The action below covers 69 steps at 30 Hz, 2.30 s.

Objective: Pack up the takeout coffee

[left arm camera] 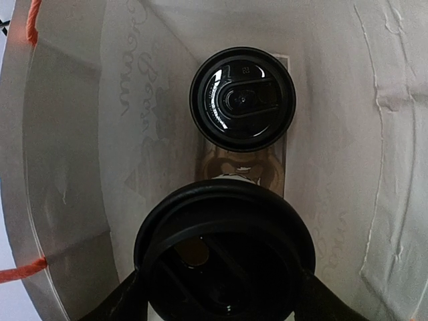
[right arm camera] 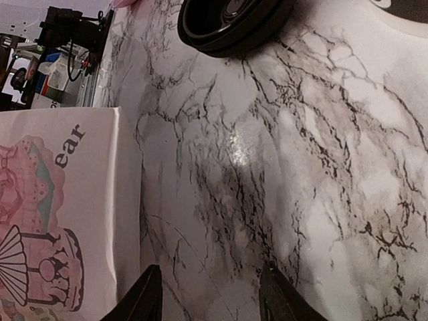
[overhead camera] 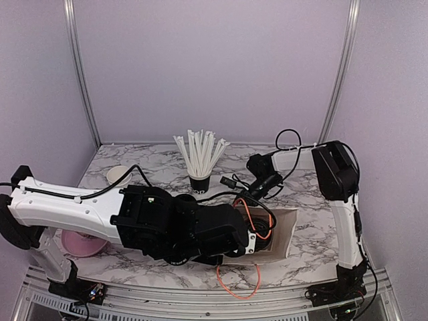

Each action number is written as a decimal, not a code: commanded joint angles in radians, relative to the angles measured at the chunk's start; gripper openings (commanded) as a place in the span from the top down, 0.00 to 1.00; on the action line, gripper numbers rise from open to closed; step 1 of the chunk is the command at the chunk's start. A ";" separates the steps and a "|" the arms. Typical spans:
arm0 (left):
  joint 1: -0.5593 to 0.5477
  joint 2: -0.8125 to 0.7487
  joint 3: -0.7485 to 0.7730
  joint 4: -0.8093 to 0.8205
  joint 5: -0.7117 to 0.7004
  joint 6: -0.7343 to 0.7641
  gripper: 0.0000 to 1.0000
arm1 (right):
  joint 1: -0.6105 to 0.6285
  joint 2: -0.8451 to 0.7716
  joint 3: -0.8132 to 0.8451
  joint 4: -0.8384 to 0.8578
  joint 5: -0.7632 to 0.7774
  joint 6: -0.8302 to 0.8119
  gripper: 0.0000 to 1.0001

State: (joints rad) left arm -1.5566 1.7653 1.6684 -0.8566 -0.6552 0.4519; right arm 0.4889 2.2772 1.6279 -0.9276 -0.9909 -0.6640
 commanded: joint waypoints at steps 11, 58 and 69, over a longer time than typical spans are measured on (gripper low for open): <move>-0.039 -0.108 -0.131 0.115 0.051 0.037 0.58 | 0.012 -0.121 -0.058 0.033 -0.005 0.020 0.49; 0.016 -0.069 -0.288 0.301 -0.038 0.219 0.62 | 0.073 -0.095 -0.088 0.028 -0.052 -0.032 0.49; 0.019 -0.094 -0.207 0.176 0.073 0.124 0.64 | 0.072 -0.093 -0.079 0.035 -0.045 -0.017 0.49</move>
State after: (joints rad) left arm -1.5452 1.7130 1.4143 -0.6140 -0.6384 0.6296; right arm 0.5556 2.1784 1.5314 -0.8848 -1.0206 -0.6811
